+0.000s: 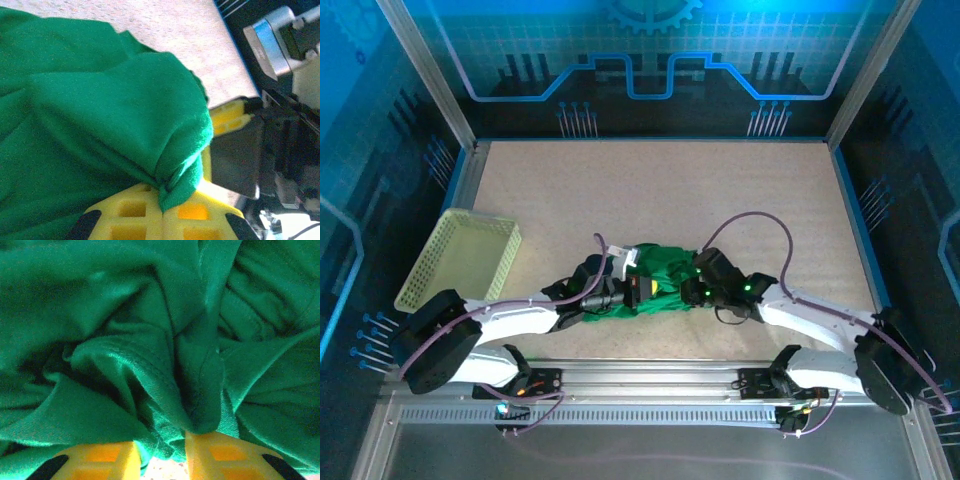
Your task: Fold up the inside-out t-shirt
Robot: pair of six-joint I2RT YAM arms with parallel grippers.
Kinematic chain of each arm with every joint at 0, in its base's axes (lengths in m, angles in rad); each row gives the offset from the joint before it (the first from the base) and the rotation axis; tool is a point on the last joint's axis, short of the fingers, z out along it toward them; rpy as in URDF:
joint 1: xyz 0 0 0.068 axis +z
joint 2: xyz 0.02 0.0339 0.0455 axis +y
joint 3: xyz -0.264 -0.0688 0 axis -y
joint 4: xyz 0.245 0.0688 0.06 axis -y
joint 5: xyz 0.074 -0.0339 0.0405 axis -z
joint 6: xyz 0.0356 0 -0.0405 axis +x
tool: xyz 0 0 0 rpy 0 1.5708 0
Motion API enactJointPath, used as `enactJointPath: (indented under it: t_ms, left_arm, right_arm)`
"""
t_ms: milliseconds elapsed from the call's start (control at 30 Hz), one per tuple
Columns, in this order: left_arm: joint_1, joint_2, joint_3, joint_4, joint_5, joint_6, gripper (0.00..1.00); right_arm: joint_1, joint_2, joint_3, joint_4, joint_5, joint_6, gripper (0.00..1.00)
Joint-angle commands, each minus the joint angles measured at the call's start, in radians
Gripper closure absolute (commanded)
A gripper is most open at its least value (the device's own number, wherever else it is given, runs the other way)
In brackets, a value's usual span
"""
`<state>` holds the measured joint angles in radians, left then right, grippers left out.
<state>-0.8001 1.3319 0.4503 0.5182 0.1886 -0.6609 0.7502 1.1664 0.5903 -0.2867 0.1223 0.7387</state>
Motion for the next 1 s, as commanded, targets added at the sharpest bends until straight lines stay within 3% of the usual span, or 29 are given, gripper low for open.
enactJointPath:
  t_ms: [0, 133, 300, 500, 700, 967]
  left_arm:
    - [0.005, -0.027, -0.013, 0.102, 0.081, -0.062, 1.00]
    - [0.005, -0.015, -0.009, 0.111, 0.087, -0.070, 1.00]
    - [0.006, 0.002, 0.001, 0.128, 0.097, -0.078, 1.00]
    - [0.007, 0.003, 0.002, 0.142, 0.113, -0.082, 1.00]
    - [0.007, -0.023, 0.001, 0.107, 0.113, -0.065, 1.00]
    - [0.015, -0.039, -0.004, 0.075, 0.084, -0.052, 1.00]
  right_arm:
    - [-0.007, -0.076, 0.020, -0.028, 0.006, -0.062, 0.63]
    - [0.104, -0.166, 0.108, -0.154, 0.133, -0.102, 0.60]
    - [0.201, -0.177, 0.150, -0.157, 0.140, -0.105, 0.59]
    - [0.205, -0.053, 0.165, -0.093, 0.125, -0.121, 0.61]
    - [0.146, 0.016, 0.155, -0.030, 0.120, -0.161, 0.61]
    - [0.136, 0.022, 0.189, -0.042, 0.089, -0.179, 0.95]
